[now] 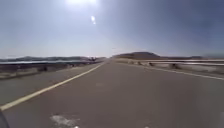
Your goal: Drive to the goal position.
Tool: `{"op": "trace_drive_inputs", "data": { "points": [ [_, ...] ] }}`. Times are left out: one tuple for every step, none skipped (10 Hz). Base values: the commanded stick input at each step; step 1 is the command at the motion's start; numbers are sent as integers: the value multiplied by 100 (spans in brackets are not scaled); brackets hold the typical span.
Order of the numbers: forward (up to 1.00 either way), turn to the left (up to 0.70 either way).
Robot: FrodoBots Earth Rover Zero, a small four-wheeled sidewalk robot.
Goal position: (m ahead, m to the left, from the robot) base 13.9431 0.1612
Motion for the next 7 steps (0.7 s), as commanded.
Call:
{"op": "trace_drive_inputs", "data": {
  "points": [
    [100, 0],
    [100, 0],
    [100, 0],
    [100, 0],
    [100, 0],
    [100, 0],
    [100, 0]
  ]
}}
